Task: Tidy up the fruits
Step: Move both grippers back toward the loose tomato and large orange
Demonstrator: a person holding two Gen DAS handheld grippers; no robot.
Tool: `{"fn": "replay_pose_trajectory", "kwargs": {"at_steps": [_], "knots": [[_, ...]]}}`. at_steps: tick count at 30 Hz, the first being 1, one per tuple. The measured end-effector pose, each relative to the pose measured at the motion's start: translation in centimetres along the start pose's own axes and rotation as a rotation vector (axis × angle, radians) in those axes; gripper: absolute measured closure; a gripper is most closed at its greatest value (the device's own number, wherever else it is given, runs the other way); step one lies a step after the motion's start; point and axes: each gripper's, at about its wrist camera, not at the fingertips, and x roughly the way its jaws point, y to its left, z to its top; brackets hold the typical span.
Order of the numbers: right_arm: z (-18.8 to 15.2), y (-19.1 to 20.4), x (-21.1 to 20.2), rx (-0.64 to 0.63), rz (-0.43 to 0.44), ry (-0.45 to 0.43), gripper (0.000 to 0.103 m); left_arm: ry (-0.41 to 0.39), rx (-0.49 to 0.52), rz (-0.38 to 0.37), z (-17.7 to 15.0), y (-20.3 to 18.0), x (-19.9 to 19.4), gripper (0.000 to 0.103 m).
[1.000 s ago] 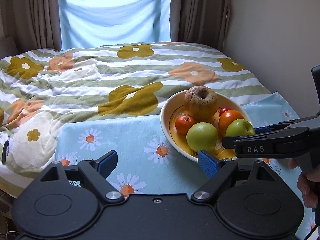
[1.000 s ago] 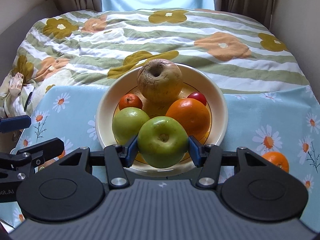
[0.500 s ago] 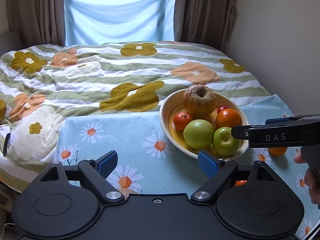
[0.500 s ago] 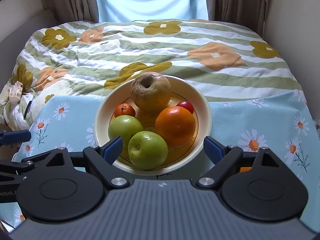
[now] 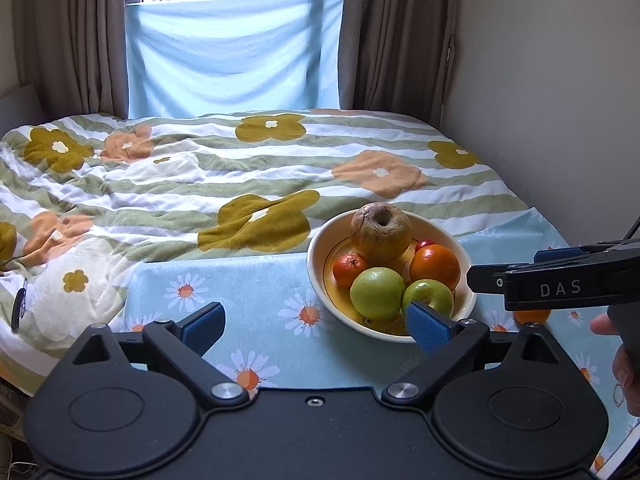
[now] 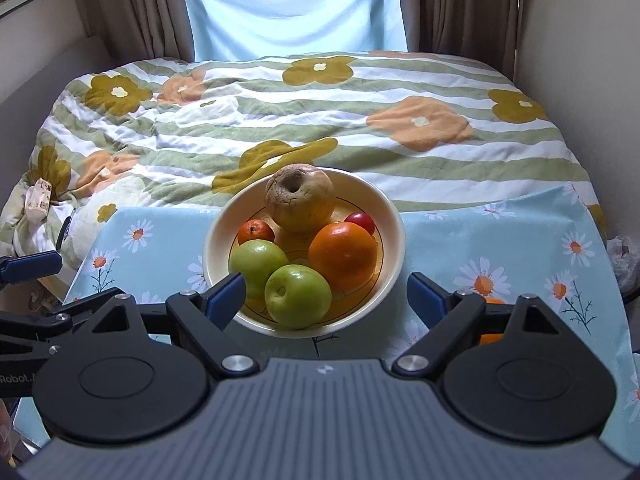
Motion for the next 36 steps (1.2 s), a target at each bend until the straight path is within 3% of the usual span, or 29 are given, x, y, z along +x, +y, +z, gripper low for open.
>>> {"fn": "replay_pose_trajectory", "kwargs": {"at_steps": [15, 25, 36], "knots": [[-1.8, -1.3, -6.3, 0.099, -0.090, -0.051, 0.000, -0.054, 0.049, -0.029, 0.1, -1.0, -3.5, 0.003], [-3.3, -5.2, -9.1, 0.050, -0.041, -0.074, 0.000, -0.087, -0.004, 0.037, -1.3, -4.5, -6.2, 0.003], [-5.3, -11.1, -9.0, -0.056, 0.055, -0.039, 0.000, -0.042, -0.101, 0.147, -5.7, -10.8, -6.4, 0.003]]}}
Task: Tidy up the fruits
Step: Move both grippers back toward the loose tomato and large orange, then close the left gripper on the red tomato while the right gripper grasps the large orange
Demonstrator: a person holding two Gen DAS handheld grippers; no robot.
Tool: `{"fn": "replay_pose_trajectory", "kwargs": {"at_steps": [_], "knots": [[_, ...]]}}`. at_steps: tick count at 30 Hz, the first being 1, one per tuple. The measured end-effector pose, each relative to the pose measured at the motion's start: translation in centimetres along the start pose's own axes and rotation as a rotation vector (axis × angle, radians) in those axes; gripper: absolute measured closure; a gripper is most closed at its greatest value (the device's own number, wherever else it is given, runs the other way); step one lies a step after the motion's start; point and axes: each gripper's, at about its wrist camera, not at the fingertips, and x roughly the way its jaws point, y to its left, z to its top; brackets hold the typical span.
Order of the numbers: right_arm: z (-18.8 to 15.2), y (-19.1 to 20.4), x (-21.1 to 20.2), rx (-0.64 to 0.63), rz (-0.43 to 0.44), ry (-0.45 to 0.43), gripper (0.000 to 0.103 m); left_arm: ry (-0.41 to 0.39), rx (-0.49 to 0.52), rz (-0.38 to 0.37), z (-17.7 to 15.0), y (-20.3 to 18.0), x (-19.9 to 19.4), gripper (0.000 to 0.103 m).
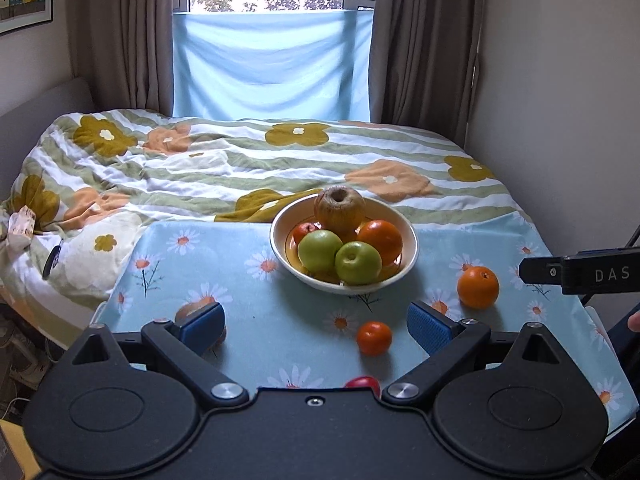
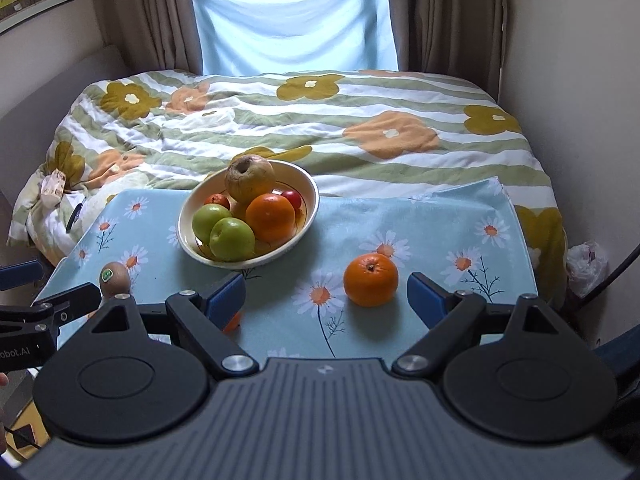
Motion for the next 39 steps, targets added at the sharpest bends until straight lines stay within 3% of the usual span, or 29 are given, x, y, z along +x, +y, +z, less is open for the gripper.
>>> {"fn": "replay_pose_trajectory", "kwargs": {"at_steps": [7, 9, 13, 15, 21, 29, 32, 39], "knots": [[-1.3, -3.4, 3.1, -0.056, 0.053, 0.043, 0.000, 0.063, -0.058, 0.046, -2.9, -3.1, 2.3, 0.005], [-1.6, -4.0, 4.3, -0.072, 0.063, 0.054, 0.000, 0.087, -0.080, 0.049, -3.5, -3.7, 3.2, 0.011], [-1.8, -5.0, 6.8, -0.093, 0.085, 0.095, 0.000, 0.124, -0.117, 0.054, -4.6, -4.3, 5.1, 0.013], [-2.0, -5.3, 7.8, -0.102, 0.085, 0.107, 0.000, 0.142, -0.130, 0.054, -5.1, -4.4, 6.0, 0.026], [-2.3, -5.8, 10.8, -0.104, 0.100, 0.134, 0.000, 0.184, -0.156, 0.087, -6.4, -4.2, 8.2, 0.038], [-2.4, -5.8, 13.3, -0.131, 0.118, 0.154, 0.002, 0.183, -0.142, 0.108, -6.9, -4.2, 9.4, 0.051], [-2.3, -5.6, 14.0, -0.140, 0.120, 0.155, 0.003, 0.173, -0.136, 0.108, -6.8, -4.4, 9.5, 0.063], [-2.1, -5.0, 14.9, -0.179, 0.133, 0.150, 0.009, 0.186, -0.119, 0.122, -6.7, -4.8, 9.6, 0.064]]}}
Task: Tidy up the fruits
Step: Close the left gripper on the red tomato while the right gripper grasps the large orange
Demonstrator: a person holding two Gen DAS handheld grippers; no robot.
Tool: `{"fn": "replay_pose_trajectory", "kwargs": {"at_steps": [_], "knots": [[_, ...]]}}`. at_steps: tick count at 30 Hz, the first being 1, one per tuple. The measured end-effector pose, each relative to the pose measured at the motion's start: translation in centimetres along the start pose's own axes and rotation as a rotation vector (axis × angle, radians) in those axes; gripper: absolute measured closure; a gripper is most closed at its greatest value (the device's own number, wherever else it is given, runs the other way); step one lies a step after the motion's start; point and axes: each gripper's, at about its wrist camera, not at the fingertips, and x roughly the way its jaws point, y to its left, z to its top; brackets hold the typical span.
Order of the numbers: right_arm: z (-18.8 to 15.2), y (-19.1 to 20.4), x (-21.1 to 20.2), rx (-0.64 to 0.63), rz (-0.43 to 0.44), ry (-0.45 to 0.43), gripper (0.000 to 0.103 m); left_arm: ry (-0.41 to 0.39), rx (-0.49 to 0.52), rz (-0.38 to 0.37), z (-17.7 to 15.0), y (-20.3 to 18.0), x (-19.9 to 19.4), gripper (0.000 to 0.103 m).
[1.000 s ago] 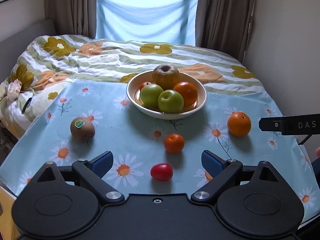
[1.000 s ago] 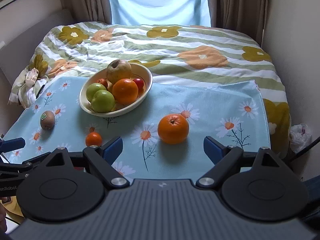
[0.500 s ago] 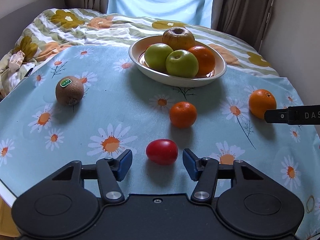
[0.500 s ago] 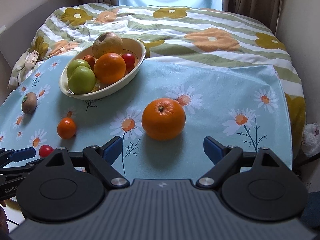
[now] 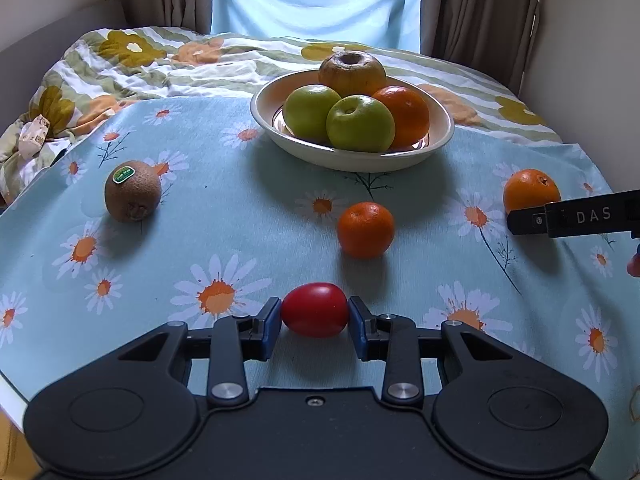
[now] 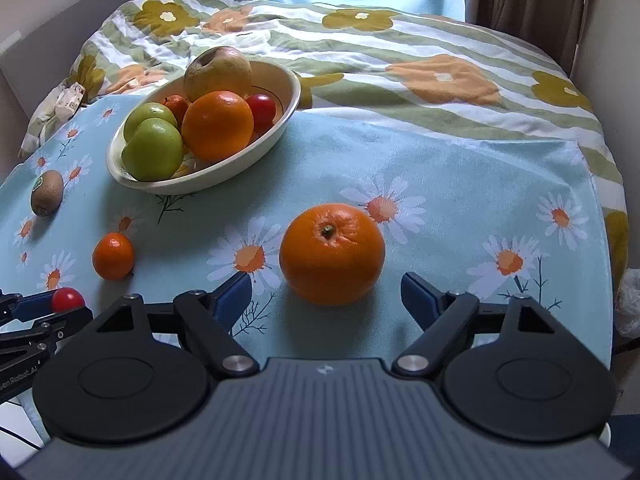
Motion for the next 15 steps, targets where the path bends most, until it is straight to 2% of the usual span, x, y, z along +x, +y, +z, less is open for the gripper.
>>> {"fn": "replay_pose_trajectory", "kwargs": {"at_steps": [5, 7, 10, 15], "knots": [[0.3, 0.2, 0.5, -0.027, -0.001, -0.010, 0.010, 0.018, -0.018, 0.003, 0.0, 0.0, -0.1, 0.064], [0.5, 0.2, 0.8, -0.034, -0.005, -0.009, 0.020, 0.023, -0.021, 0.006, 0.0, -0.1, -0.2, 0.064], [0.7, -0.1, 1.1, -0.032, -0.004, -0.014, 0.027, 0.027, -0.009, 0.015, -0.1, -0.3, -0.3, 0.064], [0.7, -0.7, 1.1, -0.014, 0.018, -0.025, 0.029, 0.031, 0.000, 0.029, 0.0, -0.7, -0.1, 0.064]]}}
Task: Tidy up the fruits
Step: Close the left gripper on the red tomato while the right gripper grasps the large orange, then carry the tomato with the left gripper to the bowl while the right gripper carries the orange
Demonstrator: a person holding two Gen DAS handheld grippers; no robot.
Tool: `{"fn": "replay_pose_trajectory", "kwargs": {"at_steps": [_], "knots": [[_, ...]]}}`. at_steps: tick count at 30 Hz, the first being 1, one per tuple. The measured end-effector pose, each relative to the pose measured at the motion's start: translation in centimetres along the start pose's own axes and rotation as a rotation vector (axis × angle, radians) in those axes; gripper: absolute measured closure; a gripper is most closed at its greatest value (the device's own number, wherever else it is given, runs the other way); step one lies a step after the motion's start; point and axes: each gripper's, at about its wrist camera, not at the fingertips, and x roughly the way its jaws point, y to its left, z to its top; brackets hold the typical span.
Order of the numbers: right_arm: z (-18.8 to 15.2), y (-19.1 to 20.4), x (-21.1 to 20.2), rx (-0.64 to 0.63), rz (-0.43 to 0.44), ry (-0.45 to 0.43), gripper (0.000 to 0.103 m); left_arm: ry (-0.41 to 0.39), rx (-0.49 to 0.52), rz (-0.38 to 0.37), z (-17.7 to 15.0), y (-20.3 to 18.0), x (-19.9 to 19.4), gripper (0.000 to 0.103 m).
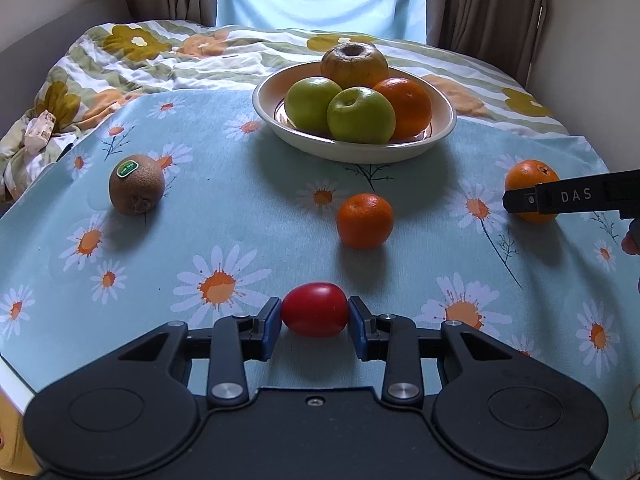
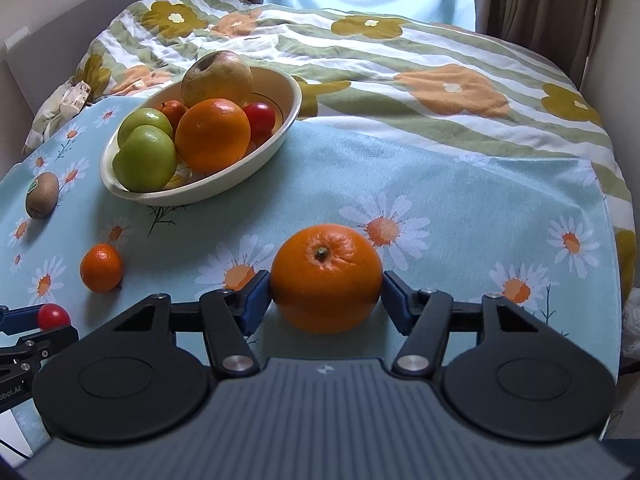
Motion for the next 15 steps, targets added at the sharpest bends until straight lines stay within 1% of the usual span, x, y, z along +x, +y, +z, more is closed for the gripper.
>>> {"fn": "replay_pose_trajectory", "kwargs": {"at_steps": [5, 8, 15], "knots": [[-0.2, -0.2, -0.6, 0.020, 0.011, -0.006, 0.030, 0.008, -0.004, 0.000, 0.2, -0.1, 0.0, 0.064], [-0.2, -0.2, -1.4, 0.021, 0.014, -0.018, 0.030, -0.001, 0.001, -0.004, 0.1, -0.4, -0.5, 0.064], [-0.2, 0.6, -4.4, 0.022, 0.034, -0.039, 0.030, -0.033, 0.007, -0.013, 0.4, -0.7, -3.1, 0.064]]}}
